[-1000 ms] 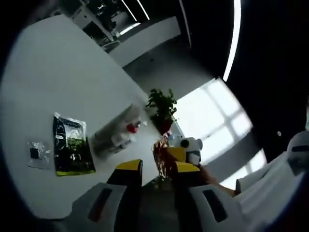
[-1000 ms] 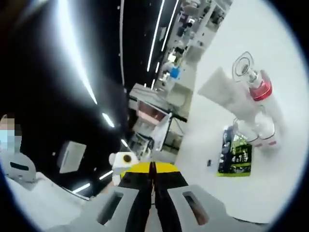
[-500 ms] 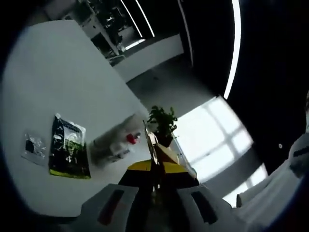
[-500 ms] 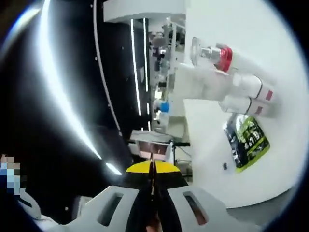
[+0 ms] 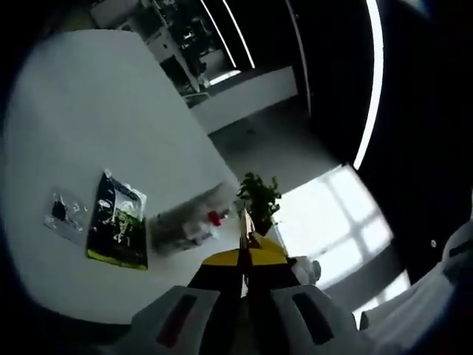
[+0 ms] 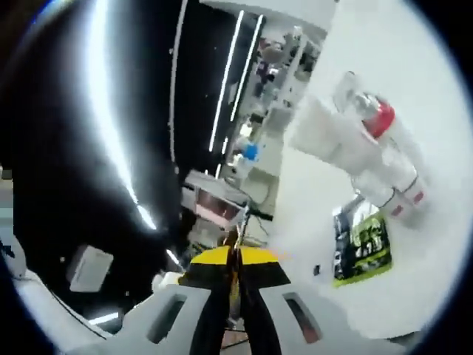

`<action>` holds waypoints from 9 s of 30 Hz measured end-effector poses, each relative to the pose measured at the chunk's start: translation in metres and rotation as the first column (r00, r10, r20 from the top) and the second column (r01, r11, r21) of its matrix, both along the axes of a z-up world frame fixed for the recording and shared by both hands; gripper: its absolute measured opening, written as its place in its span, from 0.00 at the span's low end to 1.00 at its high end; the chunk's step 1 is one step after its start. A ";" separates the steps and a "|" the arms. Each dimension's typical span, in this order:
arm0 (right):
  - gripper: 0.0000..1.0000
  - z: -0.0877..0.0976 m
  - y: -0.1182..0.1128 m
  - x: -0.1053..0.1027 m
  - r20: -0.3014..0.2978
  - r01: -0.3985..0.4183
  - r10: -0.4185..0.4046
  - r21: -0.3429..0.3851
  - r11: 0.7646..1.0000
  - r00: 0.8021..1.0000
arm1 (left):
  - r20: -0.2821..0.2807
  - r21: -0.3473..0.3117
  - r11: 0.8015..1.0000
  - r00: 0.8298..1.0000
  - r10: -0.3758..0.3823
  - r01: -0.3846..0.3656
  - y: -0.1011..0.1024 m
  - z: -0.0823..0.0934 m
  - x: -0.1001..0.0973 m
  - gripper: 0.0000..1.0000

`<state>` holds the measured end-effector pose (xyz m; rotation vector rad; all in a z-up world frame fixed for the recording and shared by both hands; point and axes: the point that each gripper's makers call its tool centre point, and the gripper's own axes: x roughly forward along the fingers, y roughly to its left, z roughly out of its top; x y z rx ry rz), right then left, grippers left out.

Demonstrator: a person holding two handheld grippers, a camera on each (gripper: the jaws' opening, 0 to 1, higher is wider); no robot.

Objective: Arrange the skincare products in the storage area until every visible bottle or jar stands upright without overlapping.

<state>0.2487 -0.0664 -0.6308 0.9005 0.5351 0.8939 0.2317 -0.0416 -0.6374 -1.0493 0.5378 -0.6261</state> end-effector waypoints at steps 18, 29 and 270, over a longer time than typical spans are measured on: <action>0.05 0.007 0.009 0.008 0.121 -0.229 0.265 -0.249 0.941 0.957 | -0.022 -0.029 0.999 0.999 -0.035 0.034 0.012 0.000 -0.011 0.00; 0.01 -0.007 0.026 0.012 0.134 -0.272 0.406 -0.554 0.787 0.904 | -0.045 -0.009 1.000 0.999 0.017 -0.018 0.023 -0.011 -0.012 0.00; 0.64 -0.101 -0.074 -0.003 0.250 0.016 0.446 -0.885 0.465 0.860 | 0.084 0.907 0.414 0.926 -0.368 0.082 0.097 -0.104 0.041 0.58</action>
